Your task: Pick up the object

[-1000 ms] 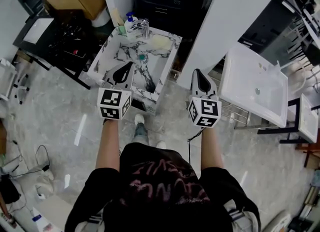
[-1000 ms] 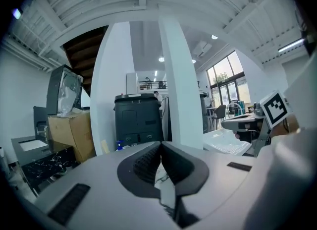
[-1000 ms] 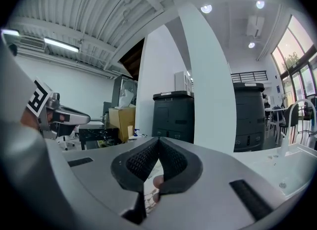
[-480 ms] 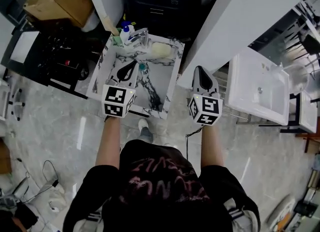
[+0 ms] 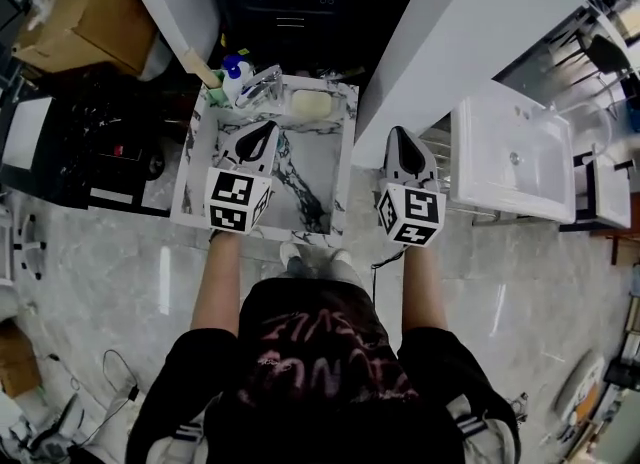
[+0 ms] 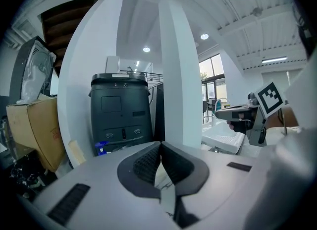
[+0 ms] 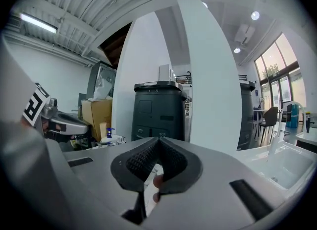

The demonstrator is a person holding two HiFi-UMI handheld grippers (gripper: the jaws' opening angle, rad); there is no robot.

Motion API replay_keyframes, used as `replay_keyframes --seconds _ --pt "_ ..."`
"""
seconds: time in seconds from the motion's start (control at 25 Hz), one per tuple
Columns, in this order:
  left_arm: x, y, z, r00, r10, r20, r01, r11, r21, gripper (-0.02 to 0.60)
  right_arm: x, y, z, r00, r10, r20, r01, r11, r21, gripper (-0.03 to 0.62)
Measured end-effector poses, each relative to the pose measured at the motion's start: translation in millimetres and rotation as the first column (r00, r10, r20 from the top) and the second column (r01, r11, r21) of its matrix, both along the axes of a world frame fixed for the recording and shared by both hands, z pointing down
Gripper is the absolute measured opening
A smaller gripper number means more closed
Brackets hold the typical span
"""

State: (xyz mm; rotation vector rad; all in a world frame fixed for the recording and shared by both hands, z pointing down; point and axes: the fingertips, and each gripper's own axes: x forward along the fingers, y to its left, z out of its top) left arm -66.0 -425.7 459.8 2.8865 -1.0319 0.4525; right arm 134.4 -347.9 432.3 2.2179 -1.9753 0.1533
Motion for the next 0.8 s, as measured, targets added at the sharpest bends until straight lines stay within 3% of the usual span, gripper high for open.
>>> replay_keyframes --seconds 0.24,0.8 --pt "20 -10 -2 0.999 0.034 0.001 -0.034 0.999 0.006 0.017 17 -8 -3 1.0 0.03 0.008 -0.03 1.0 0.01 0.014" --pt "67 -49 3 0.999 0.019 0.033 -0.019 1.0 0.0 0.017 60 -49 9 1.0 -0.004 0.022 0.004 1.0 0.002 0.014"
